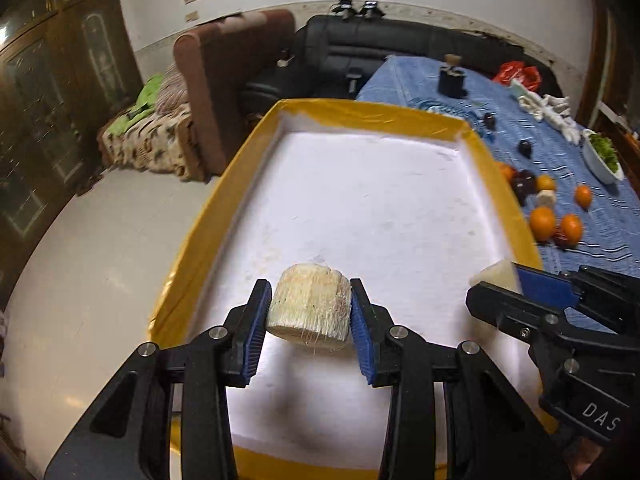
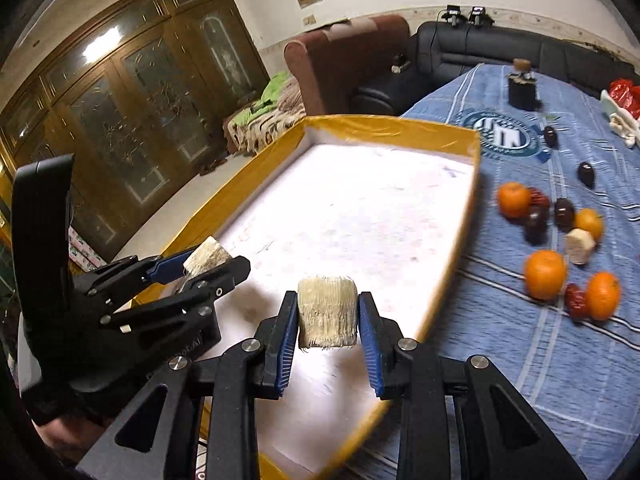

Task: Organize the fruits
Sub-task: 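Carry both white pieces over the yellow-rimmed tray and open both grippers, then move both grippers back to the table and close on a mandarin orange each, then carry both mandarin oranges into the tray and open both grippers, then grasp a red date with the right gripper while the left gripper returns to the table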

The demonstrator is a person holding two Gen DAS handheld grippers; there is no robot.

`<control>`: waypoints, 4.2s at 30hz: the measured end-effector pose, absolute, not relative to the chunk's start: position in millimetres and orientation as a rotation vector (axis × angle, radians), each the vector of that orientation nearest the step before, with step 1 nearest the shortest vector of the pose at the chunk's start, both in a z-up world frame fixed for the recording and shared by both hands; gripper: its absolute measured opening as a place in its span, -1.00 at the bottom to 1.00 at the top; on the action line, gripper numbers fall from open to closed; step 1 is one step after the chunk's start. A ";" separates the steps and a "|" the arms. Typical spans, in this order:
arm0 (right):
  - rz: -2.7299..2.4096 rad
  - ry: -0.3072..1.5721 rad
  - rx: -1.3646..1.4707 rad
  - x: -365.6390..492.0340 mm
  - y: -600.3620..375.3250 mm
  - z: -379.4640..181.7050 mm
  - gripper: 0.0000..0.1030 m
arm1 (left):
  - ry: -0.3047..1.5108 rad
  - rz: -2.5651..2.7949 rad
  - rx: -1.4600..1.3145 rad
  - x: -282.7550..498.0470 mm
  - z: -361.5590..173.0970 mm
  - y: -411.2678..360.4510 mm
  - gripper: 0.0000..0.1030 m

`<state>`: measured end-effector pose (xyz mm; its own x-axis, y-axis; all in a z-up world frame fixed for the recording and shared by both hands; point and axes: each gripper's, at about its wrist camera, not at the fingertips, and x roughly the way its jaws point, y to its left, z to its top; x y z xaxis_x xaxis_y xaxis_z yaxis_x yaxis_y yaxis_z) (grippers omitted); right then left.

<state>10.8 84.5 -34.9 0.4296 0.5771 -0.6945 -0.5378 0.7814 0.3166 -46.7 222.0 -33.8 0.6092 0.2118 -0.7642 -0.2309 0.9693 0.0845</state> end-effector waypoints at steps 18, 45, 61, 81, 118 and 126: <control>0.415 0.824 0.265 45.0 -61.9 -26.2 -0.03 | 0.786 0.032 0.053 -38.9 5.8 144.0 0.30; 0.285 0.928 0.327 92.0 -137.5 -86.3 -0.30 | 1.026 -0.152 0.264 67.0 -35.6 18.0 0.29; 0.325 0.877 0.382 84.5 -152.4 -90.3 -0.30 | 1.044 -0.139 0.127 84.0 -55.0 25.3 0.01; 0.319 0.852 0.369 80.4 -149.0 -85.1 -0.30 | 1.072 -0.213 -0.047 71.6 -55.5 27.7 -0.36; 0.684 0.848 0.061 16.3 79.3 -29.8 0.00 | 0.818 0.217 -0.010 -42.4 -14.0 217.9 0.02; 0.583 0.722 0.100 7.5 8.9 -11.0 0.02 | 0.727 0.147 0.057 -55.8 9.7 191.1 0.40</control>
<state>7.5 8.9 -11.0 0.5997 0.5358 -0.5944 -0.4687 0.8372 0.2819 -55.8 191.1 9.7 0.7371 0.1539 -0.6580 -0.1142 0.9881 0.1032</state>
